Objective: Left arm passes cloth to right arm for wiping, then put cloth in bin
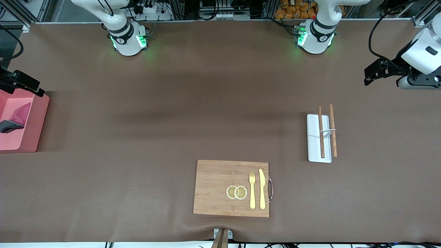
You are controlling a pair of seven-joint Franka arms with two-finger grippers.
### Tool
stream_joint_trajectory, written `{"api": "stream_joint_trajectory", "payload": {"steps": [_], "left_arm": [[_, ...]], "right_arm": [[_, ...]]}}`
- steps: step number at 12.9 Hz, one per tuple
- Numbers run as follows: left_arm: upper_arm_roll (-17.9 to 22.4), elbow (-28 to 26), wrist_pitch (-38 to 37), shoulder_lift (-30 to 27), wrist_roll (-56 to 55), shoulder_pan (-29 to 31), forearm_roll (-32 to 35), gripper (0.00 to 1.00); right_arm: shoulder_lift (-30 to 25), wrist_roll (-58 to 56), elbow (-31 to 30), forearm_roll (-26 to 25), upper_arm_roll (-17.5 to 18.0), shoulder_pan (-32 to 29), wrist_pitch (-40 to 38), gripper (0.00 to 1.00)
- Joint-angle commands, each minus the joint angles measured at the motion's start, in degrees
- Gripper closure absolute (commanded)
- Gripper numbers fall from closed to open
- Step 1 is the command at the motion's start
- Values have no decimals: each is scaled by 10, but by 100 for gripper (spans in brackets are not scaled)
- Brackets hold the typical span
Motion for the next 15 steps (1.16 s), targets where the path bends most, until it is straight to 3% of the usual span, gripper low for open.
{"api": "stream_joint_trajectory", "payload": {"steps": [1, 15], "left_arm": [[-2, 2, 5, 1, -3, 5, -10, 0], [-2, 1, 5, 1, -3, 6, -10, 0]], "right_arm": [[-10, -2, -8, -3, -4, 6, 8, 0], [-17, -47, 3, -4, -7, -5, -3, 0]]}}
